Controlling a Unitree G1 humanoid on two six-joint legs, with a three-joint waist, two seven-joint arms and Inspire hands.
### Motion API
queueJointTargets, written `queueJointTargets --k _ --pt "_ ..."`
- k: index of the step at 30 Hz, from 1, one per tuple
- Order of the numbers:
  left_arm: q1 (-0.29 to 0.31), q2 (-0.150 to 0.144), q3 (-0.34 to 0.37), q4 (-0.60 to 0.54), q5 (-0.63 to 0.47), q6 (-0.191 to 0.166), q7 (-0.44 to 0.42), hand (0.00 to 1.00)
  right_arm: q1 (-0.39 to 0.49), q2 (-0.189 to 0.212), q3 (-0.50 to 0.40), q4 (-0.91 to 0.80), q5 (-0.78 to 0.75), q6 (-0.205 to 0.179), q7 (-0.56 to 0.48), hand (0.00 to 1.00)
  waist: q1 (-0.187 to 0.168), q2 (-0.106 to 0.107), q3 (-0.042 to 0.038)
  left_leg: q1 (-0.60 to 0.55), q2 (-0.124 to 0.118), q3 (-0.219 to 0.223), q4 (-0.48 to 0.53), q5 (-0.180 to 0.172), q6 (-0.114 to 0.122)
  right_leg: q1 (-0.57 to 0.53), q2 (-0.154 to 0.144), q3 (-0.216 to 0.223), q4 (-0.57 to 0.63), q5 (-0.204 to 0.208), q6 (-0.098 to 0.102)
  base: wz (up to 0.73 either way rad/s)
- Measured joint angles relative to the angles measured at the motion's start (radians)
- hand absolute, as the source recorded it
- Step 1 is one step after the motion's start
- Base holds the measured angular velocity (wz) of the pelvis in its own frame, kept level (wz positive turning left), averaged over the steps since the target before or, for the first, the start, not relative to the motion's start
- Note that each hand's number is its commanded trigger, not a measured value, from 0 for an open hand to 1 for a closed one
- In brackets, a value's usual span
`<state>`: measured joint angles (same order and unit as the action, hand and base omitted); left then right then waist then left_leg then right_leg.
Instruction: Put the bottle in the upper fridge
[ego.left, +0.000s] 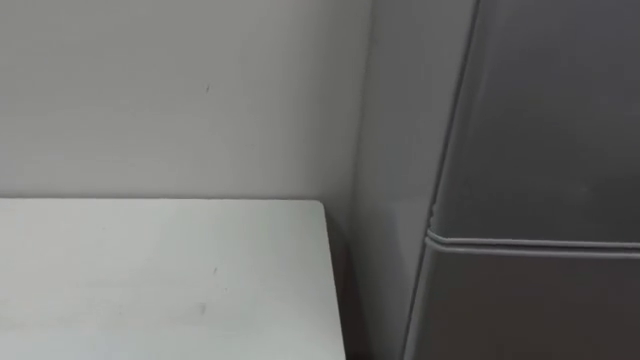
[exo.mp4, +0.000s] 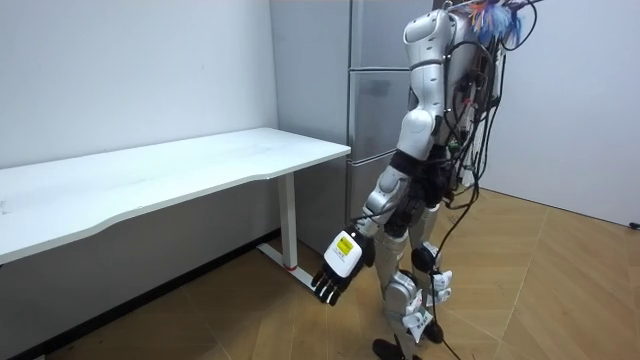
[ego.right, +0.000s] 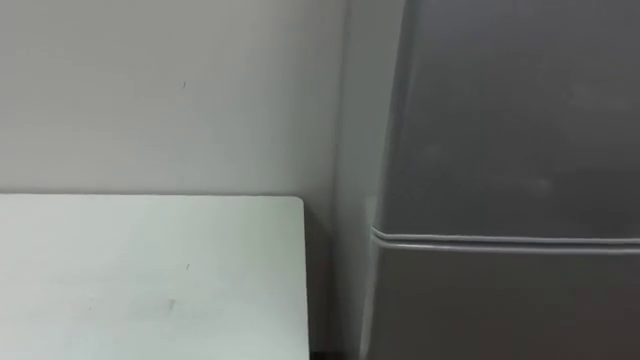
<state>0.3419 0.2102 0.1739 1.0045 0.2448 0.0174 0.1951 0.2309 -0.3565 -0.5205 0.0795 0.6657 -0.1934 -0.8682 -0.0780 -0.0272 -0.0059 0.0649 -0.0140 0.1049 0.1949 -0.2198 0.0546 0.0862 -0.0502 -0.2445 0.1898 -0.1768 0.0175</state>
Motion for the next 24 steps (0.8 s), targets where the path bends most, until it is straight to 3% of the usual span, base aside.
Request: queueJointTargets --k 5,10,12,16,18,24 --pt "0.001 -0.005 -0.007 -0.039 0.002 0.017 0.001 0.0 0.023 0.062 0.049 0.119 0.047 0.043 0.033 0.0 0.001 0.009 0.0022 -0.001 0.002 0.0 -0.002 0.0 0.0 -0.001 0.002 0.006 0.0 0.0 0.0 0.0" --pt "0.005 -0.01 -0.031 -0.055 0.006 0.021 0.001 0.0 0.045 0.102 0.153 0.243 0.171 0.042 0.094 0.0 0.002 0.002 0.0016 0.0 0.0 0.002 -0.001 0.0 0.0 0.0 0.002 0.02 -0.003 0.0 0.0 0.01" --pt "0.011 -0.019 -0.032 -0.066 0.01 0.021 0.002 0.0 0.049 0.127 0.198 0.365 0.201 0.043 0.16 0.0 0.002 0.003 0.0035 0.004 0.0 0.002 -0.003 0.0 0.0 0.005 0.002 0.022 -0.003 0.0 0.0 0.05" --pt "0.011 -0.044 -0.032 -0.039 0.01 0.016 0.02 0.0 0.045 0.147 0.259 0.584 0.204 0.057 0.267 0.0 0.01 0.005 0.0033 0.006 -0.001 0.002 -0.005 0.0 0.0 0.006 0.003 0.026 -0.005 -0.001 0.001 -0.01" --pt "0.022 -0.066 -0.032 -0.032 0.009 0.02 0.022 0.0 0.046 0.177 0.272 0.658 0.201 0.066 0.314 0.0 0.008 0.015 0.0041 0.006 -0.001 0.005 -0.005 0.0 0.0 0.005 0.004 0.037 -0.006 -0.001 0.0 -0.06" --pt "0.018 -0.077 -0.055 -0.02 0.008 0.018 0.024 0.0 0.034 0.201 0.337 0.847 0.041 0.094 0.405 0.0 0.005 0.027 0.0067 0.013 -0.002 -0.001 0.0 0.0 0.0 0.014 0.008 0.051 -0.02 -0.003 -0.001 0.03"
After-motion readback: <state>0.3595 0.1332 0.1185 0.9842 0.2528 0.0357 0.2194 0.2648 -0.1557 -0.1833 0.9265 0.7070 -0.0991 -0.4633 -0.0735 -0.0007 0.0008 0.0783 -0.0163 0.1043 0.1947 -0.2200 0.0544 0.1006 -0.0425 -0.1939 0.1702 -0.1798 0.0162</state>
